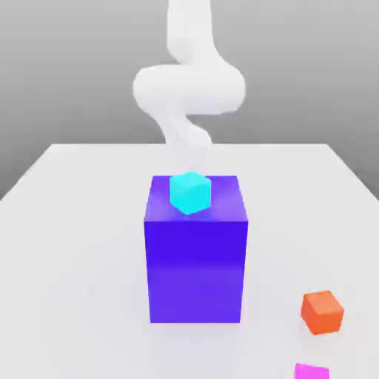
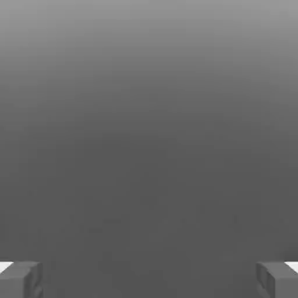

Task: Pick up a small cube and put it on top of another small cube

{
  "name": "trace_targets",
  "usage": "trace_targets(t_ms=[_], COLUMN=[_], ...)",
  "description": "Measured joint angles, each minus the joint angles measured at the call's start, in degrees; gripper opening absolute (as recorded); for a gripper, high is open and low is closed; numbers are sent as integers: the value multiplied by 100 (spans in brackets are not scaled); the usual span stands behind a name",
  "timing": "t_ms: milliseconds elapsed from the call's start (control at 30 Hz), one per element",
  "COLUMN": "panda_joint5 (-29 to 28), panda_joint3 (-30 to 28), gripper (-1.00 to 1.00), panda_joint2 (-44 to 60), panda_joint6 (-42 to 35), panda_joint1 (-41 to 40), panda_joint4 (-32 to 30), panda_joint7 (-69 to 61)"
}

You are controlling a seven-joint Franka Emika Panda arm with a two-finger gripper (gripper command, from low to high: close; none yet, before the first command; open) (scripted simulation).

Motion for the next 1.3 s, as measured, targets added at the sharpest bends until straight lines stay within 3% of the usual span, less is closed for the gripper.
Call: trace_targets(t_ms=[333, 633, 800, 1067, 1167, 1200, 1300], panda_joint5=[732, 1225, 1141, 377, 363, 401, 402], panda_joint3=[-607, -576, -436, -328, -256, -238, -238], gripper=[0, 0, 0, 0, 0, -100, -100], panda_joint2=[2123, 3983, 4961, 6416, 7039, 7228, 7228], panda_joint6=[446, 856, 1138, 1682, 2123, 2264, 2259], panda_joint1=[1162, 1707, 1819, 2043, 2009, 1999, 1999], panda_joint4=[198, 369, 447, 560, 688, 729, 729], panda_joint7=[-2271, -4171, -4980, -5783, -5874, -5909, -5909])
